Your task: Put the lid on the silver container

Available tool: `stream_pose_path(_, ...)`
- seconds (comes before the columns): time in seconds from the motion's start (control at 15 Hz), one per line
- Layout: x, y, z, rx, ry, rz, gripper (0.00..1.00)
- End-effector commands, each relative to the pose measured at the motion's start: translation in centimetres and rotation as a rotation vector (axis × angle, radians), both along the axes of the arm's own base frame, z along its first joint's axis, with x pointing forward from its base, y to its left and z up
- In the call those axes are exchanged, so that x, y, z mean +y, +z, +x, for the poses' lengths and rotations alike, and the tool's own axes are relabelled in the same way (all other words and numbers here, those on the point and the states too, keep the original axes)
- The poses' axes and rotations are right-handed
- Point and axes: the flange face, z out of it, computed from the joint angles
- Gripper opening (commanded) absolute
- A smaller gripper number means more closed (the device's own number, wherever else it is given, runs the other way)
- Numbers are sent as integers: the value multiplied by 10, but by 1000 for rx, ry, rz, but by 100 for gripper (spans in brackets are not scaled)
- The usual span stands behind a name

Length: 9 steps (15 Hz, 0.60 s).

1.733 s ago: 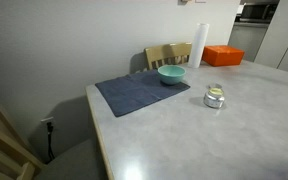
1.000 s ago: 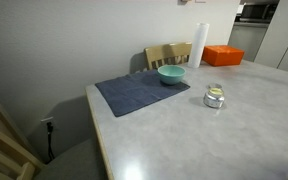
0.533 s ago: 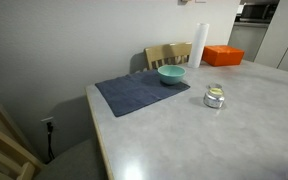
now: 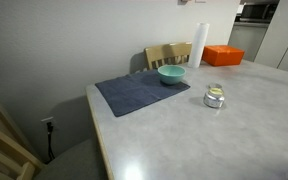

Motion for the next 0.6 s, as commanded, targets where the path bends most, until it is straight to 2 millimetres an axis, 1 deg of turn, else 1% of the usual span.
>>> stream_pose_path(0.0,-7,-7,10,-95,-68,-45,100)
stream_pose_path(0.2,-13,-21,18,-105,-126,-86,100)
stream_pose_path(0.27,-16,-27,22,-64,-137,-85,100)
stream_pose_path(0.33,-23,-30,29,-3,-134,-41,100)
stream_pose_path(0.53,-44,-44,50,52,-185,-22,100)
